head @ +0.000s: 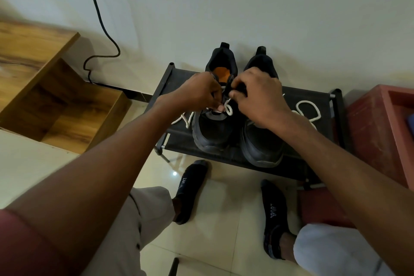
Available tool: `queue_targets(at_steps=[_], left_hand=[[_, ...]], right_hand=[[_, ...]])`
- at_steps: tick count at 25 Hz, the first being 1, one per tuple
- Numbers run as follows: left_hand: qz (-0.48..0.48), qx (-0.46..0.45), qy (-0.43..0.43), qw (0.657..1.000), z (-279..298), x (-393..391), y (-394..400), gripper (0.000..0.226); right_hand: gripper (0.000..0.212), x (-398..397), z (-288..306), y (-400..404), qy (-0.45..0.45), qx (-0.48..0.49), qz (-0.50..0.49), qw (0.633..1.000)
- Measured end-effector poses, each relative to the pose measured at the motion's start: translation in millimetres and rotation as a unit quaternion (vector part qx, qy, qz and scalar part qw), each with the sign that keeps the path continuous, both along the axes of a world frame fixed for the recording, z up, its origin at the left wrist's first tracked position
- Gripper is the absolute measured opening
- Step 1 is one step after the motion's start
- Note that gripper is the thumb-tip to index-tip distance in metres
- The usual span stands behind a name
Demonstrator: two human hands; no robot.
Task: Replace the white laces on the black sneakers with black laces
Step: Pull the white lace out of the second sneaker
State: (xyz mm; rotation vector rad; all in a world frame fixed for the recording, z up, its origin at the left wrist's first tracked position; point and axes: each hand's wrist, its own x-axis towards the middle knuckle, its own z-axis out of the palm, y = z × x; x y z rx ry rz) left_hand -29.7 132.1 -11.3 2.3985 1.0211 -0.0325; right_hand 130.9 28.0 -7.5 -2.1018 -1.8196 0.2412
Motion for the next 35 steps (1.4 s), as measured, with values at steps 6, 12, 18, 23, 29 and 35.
queue_targets(at_steps=[6, 12, 18, 23, 29, 35], left_hand=[[-0.012, -0.018, 0.011, 1.0, 7, -2, 0, 0.014], [-0.015, -0.021, 0.008, 1.0, 4, -2, 1, 0.014], [-0.008, -0.017, 0.012, 1.0, 0, -1, 3, 0.012], [0.009, -0.039, -0.005, 0.999, 4, -6, 6, 0.01], [0.046, -0.013, -0.026, 0.999, 9, -4, 2, 0.009], [0.068, 0.059, -0.007, 0.996, 22, 0, 2, 0.005]], right_hand=[[0.027, -21, -18, -3, -0.124, -0.02, -0.045, 0.991], [0.026, -26, -13, 7, -0.029, -0.063, -0.116, 0.991], [0.013, -35, -12, 16, 0.059, -0.027, -0.182, 0.981], [0.028, -15, 16, 12, 0.25, 0.027, -0.152, 0.956], [0.076, -8, 5, -7, -0.016, -0.059, 0.089, 0.994], [0.128, -18, -23, -10, -0.095, -0.089, 0.083, 0.988]])
